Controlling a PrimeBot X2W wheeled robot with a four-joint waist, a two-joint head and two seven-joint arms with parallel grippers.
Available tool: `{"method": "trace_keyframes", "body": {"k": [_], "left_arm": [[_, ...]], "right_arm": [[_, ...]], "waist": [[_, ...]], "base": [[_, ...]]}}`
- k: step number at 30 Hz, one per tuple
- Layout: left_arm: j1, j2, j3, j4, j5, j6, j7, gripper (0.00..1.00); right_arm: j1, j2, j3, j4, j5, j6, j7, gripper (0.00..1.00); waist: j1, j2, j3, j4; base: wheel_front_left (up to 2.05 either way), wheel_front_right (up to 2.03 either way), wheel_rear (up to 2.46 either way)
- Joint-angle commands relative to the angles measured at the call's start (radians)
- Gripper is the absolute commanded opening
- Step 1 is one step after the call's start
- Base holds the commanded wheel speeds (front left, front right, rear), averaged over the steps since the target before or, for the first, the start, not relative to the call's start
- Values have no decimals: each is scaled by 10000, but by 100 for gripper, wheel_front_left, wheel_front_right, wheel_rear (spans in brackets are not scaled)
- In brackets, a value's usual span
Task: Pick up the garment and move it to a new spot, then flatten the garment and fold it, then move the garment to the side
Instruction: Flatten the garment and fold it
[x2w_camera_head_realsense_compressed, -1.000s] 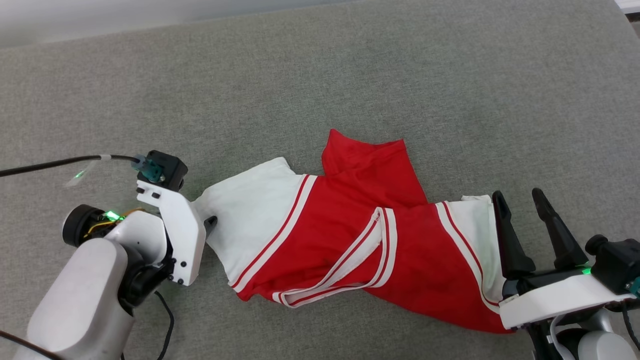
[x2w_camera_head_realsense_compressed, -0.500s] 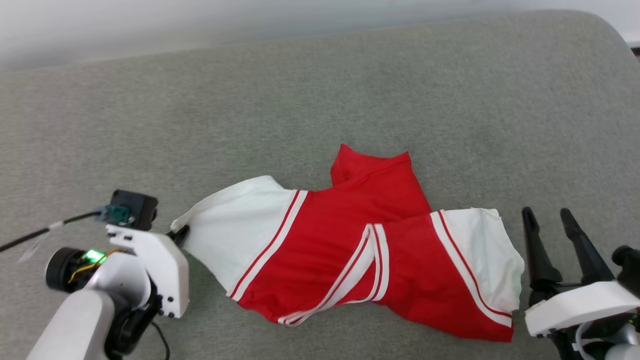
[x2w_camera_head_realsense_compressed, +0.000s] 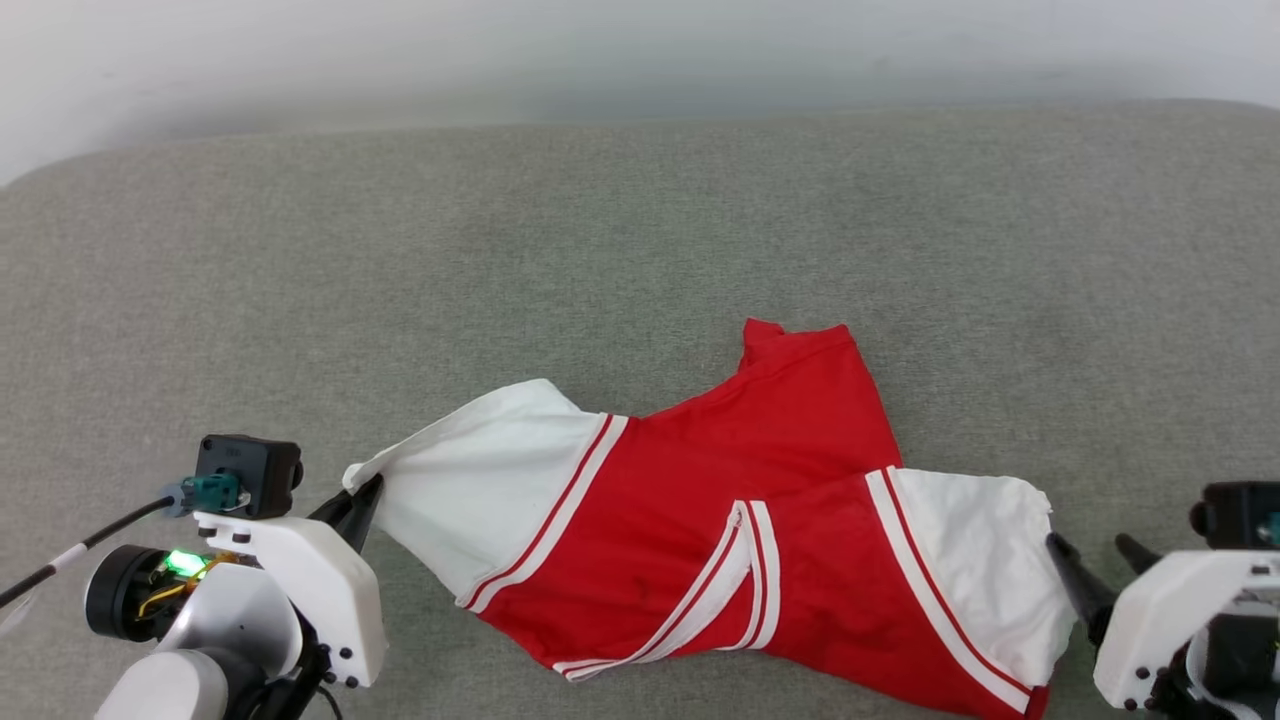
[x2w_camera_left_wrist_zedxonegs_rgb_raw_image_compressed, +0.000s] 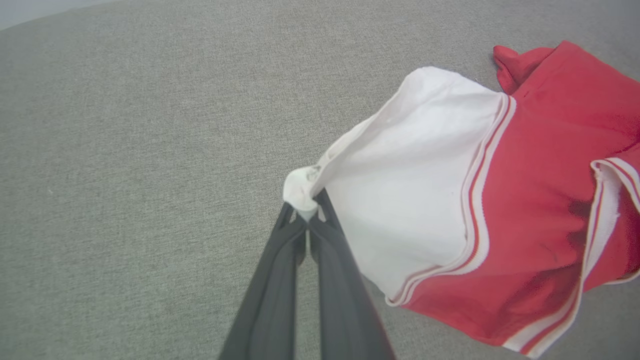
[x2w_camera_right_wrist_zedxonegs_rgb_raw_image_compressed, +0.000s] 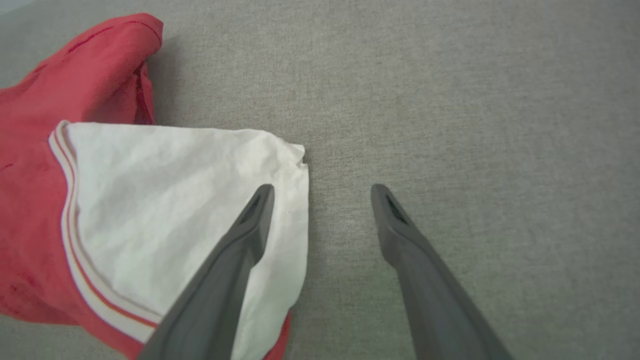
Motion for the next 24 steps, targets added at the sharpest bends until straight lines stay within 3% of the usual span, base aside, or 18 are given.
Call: {"method": "trace_keyframes", "body": {"k": [1,5,11,15,16,18,24], "left_arm": [[-14,-30,-5,-60,64,33,-56,0],[-265,-152,-173,-181,74,-65,-107,0],[-649,-300,-350,-85,55,-227,-253,0],[-845,-345,-406,51,40,-310,-349,0],[-859,-343,-411,94,61,-306,-388,0],[-890,-382,-408,159,32,-295,-432,0],[-852,-465,-229,286,-79,-139,-667,0]], "right_arm": [[-242,-128,115,45,93,-3,287,100],[-744,-644,573,331,326,-3,1643,100],[-1614,-1220,1529,1084,526,-3,2385,100],[-1723,-1279,2434,1924,998,6,3160,100],[-1714,-1263,2589,2084,1104,14,3342,49],[-1764,-1246,2697,2281,1317,14,3514,0],[-2066,-1634,2411,2152,1475,8,3295,0]], "waist": [[0,-1,82,71],[0,-1,327,309],[0,-1,811,527],[0,-1,980,641],[0,-1,987,657],[0,-1,993,674],[0,-1,749,624]], "base": [[0,0,0],[0,0,0],[0,0,0],[0,0,0],[0,0,0],[0,0,0],[0,0,0]]}}
